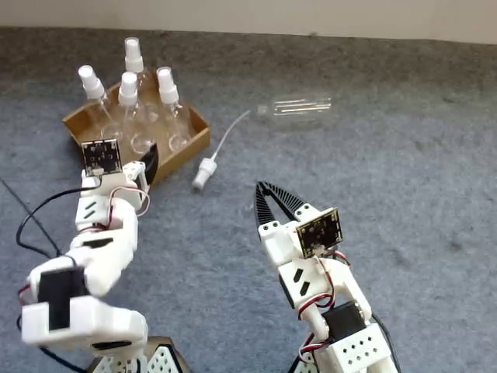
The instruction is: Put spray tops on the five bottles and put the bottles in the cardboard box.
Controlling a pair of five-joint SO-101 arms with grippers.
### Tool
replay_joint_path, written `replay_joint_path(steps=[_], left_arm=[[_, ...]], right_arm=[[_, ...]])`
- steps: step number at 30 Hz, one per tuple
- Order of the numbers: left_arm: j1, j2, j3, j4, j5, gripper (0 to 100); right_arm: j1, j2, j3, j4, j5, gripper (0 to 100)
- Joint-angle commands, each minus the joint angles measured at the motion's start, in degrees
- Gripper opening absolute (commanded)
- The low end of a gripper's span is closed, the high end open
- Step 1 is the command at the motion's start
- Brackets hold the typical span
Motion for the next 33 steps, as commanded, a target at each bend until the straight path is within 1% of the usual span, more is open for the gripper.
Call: replay_joint_path(steps=[1, 5, 8, 11, 14, 16, 18, 20, 23, 25, 27, 29, 33], left_arm=[[0.5, -10.5, 3.3, 5.1, 0.5, 29], [0.5, -19.4, 6.5, 14.6, 0.5, 29], [0.5, -27.3, 8.7, 24.4, 0.4, 29], [0.5, -36.6, 9.8, 36.0, -1.0, 29], [0.5, -47.0, 9.4, 50.2, -1.1, 29], [0.8, -54.1, 8.5, 60.1, -1.1, 29], [2.1, -61.1, 6.8, 71.0, -1.5, 29], [4.0, -67.1, 4.7, 81.3, -4.3, 29], [6.0, -74.2, 0.8, 91.8, -5.6, 29], [6.1, -76.3, -2.4, 96.4, -5.7, 29], [6.4, -76.1, -6.6, 100.8, -5.7, 29], [6.5, -74.8, -11.5, 104.8, -5.7, 29], [6.5, -69.5, -23.4, 113.3, -5.8, 29]], right_arm=[[1.4, -0.3, 10.1, 0.6, 0.4, 0.4], [7.0, -0.5, 10.1, 0.6, 0.4, 0.4], [12.4, -0.7, 10.1, -0.2, 0.3, 0.4], [18.9, -0.7, 10.1, -3.6, 0.3, 0.4], [24.8, -0.7, 10.1, -4.7, 0.3, 0.4], [25.5, -0.6, 10.1, -4.7, -0.2, 0.4], [25.7, -0.4, 10.1, -4.4, -2.6, 0.4], [25.8, -0.3, 10.1, -4.4, -4.1, 0.4], [25.6, -0.2, 10.1, -4.2, -4.2, 0.4], [26.0, -0.3, 10.1, -1.9, -4.1, 0.4], [26.3, -0.4, 10.1, 3.2, -4.0, 0.4], [28.0, -0.7, 10.1, 7.0, -4.0, 0.4], [32.0, -0.7, 10.1, 10.1, -4.0, 0.4]])
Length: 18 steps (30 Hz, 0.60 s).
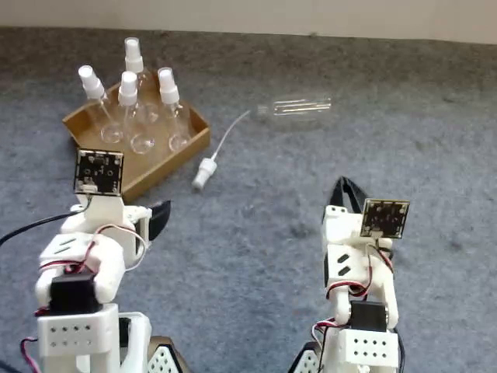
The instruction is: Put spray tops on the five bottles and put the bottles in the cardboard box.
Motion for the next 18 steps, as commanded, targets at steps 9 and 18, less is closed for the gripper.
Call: replay_joint_path(steps=[9, 18], left_arm=[[13.4, 24.4, -40.0, 22.9, -0.7, 29], [25.3, 45.1, -49.9, 22.5, -12.3, 29]], right_arm=[[9.5, -0.7, 10.1, 7.0, -0.6, 0.4], [9.6, -0.7, 10.1, 7.0, -0.6, 0.4]])
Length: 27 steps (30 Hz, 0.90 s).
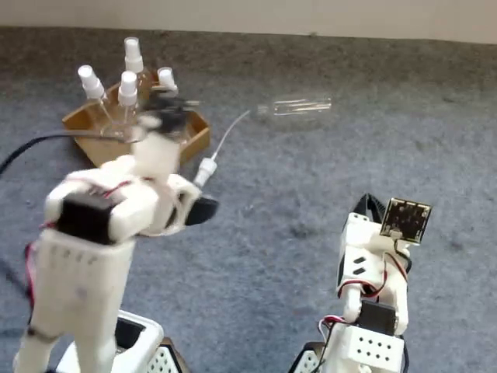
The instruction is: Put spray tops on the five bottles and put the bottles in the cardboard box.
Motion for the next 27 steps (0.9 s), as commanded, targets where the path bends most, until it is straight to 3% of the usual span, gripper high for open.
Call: replay_joint_path(steps=[1, 15, 22, 27], left_arm=[[4.0, 12.4, -7.4, -2.2, -8.4, 29], [4.1, 48.1, -29.7, -15.1, -22.1, 29], [3.8, 61.3, -41.0, -24.6, -22.0, 29], [4.5, 68.4, -49.1, -20.7, -18.6, 29]], right_arm=[[0.4, -0.7, 10.1, 0.3, -0.6, 0.4], [0.3, -0.7, 10.1, 1.5, -0.6, 0.4], [0.3, -0.7, 10.1, 1.5, -0.6, 0.4], [0.3, -0.7, 10.1, 1.5, -0.6, 0.4]])
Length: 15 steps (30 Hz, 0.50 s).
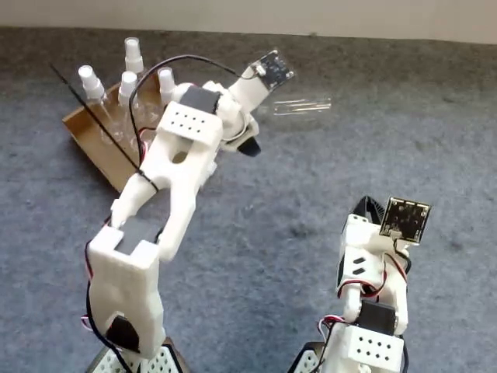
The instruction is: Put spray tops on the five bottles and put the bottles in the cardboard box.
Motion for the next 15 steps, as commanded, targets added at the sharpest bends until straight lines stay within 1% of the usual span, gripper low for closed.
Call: replay_joint_path(steps=[1, 3, 4, 6, 8, 12, 15], left_arm=[[1.4, 3.5, -9.9, 4.0, 5.8, 29], [1.0, 5.4, -13.6, 9.7, 10.3, 29], [0.9, 6.3, -15.6, 12.9, 11.1, 29], [0.4, 7.8, -19.8, 19.4, 11.2, 29], [-0.9, 9.0, -23.6, 24.2, 11.3, 29], [-4.2, 11.5, -27.3, 28.7, 11.3, 29], [-4.9, 12.0, -27.5, 31.0, 11.3, 29]], right_arm=[[0.4, -0.7, 10.1, 0.1, -0.6, 0.4], [0.4, -0.7, 10.1, 0.1, -0.6, 0.4], [0.4, -0.7, 10.1, 0.1, -0.6, 0.4], [0.4, -0.7, 10.1, 0.1, -0.6, 0.4], [0.4, -0.7, 10.1, 0.1, -0.6, 0.4], [0.4, -0.7, 10.1, 0.1, -0.6, 0.4], [0.3, -0.7, 10.1, 0.1, -0.6, 0.4]])
